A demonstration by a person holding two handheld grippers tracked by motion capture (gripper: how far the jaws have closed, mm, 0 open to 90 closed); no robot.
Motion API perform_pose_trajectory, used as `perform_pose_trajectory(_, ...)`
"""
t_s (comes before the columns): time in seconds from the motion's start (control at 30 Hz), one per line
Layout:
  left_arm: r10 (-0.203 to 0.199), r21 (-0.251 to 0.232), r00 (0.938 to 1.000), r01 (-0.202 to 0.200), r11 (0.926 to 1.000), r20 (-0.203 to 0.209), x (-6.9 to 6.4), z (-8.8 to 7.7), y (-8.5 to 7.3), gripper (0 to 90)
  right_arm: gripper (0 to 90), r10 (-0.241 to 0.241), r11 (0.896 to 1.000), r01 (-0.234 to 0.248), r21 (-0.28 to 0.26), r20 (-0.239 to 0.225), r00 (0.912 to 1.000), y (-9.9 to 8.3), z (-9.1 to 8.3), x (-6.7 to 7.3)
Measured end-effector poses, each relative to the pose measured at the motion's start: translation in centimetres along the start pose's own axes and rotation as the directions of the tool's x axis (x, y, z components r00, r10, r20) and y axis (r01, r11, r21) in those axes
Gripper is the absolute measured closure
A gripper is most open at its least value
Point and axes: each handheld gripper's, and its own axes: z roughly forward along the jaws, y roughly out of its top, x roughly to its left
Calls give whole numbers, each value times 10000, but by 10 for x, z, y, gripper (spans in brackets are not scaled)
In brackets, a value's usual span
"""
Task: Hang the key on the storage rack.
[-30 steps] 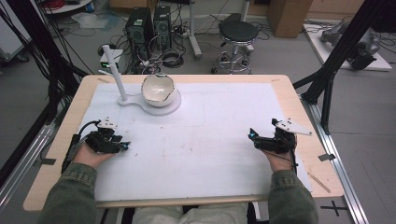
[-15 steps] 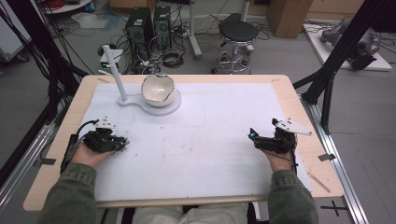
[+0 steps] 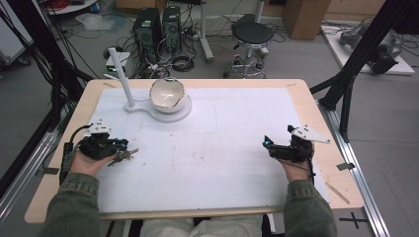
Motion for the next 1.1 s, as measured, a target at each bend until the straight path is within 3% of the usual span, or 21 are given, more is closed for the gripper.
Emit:
perform_pose_trajectory(0.2,37,-126,10000,-36,9999,61,1,-3,0,890,5,-6,10000,6,6,4,10000,0,0,0)
perform_pose_trajectory(0.47,-270,-856,9992,296,9959,304,2,-10,2,892,5,-12,10000,12,26,6,10000,0,0,0)
perform_pose_trajectory(0.8,-214,-1274,9988,268,9915,436,3,-19,10,892,5,-22,10000,22,-28,73,10000,0,-2,0)
perform_pose_trajectory(1.1,-577,-2284,9970,679,9712,509,8,-39,22,891,5,-26,10000,27,-18,108,9999,0,-3,2)
